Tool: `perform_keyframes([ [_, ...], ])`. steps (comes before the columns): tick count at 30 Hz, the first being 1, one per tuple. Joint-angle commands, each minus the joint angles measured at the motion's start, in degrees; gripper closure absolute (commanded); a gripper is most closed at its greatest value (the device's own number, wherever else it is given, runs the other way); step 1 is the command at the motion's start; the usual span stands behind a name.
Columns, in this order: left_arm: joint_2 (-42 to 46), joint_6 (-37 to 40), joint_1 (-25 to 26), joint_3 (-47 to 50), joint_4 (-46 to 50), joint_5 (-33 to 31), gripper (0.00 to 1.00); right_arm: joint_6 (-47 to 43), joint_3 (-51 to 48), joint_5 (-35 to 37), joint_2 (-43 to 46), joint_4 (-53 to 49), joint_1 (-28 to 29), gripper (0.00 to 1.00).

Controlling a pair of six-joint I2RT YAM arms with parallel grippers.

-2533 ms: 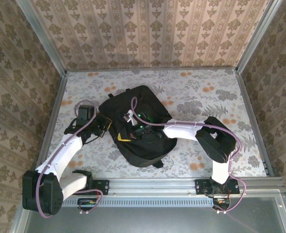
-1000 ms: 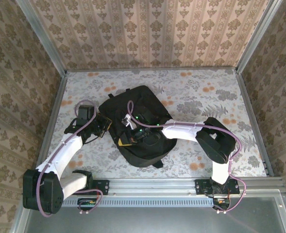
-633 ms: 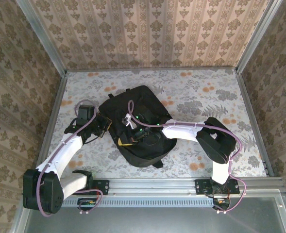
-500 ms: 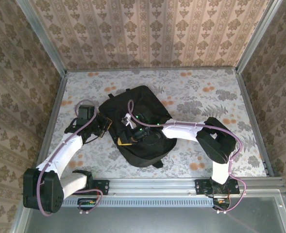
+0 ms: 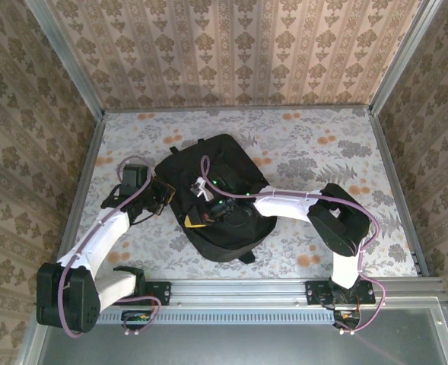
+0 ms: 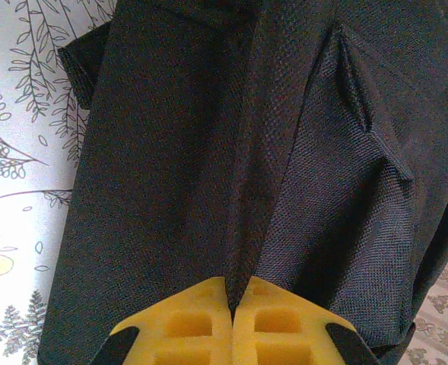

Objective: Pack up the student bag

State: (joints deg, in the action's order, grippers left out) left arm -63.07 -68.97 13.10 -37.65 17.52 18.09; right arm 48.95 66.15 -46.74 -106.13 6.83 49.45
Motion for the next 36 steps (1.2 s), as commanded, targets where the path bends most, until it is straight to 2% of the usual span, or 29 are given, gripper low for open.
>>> perform_keyframes([
  [1, -1.2, 1.4, -0.9, -2.0, -1.6, 0.8, 1.00, -4.3, 2.1, 1.4, 2.3, -5.1, -0.3, 1.00],
  [16, -6.2, 2.8, -4.4, -5.3, -2.7, 0.9, 1.00, -16.8, -2.0, 8.1, 8.5, -16.6, 2.7, 1.00],
  [19, -6.8, 3.0, -4.6, -5.2, -3.0, 1.1, 1.00, -22.8, -1.8, 13.1, 9.5, -20.4, 4.2, 1.00],
  [22, -7.2, 4.2, -4.6, -5.6, -2.5, 1.3, 1.00, -33.0, -0.8, 22.7, 11.6, -24.3, 5.5, 1.00],
  [26, -7.3, 4.7, -4.4, -5.4, -2.3, 1.5, 1.00, -50.5, 0.0, 30.4, 14.7, -24.4, 7.6, 1.00],
  [33, -8.1, 5.9, -4.1, -5.5, -1.9, 2.1, 1.00, -81.1, 3.7, 32.8, 13.7, -27.7, 7.9, 1.00],
  [36, -8.9, 6.4, -4.0, -6.4, -1.4, 2.6, 1.00, -89.2, 6.7, 33.4, 11.7, -32.2, 7.9, 1.00],
])
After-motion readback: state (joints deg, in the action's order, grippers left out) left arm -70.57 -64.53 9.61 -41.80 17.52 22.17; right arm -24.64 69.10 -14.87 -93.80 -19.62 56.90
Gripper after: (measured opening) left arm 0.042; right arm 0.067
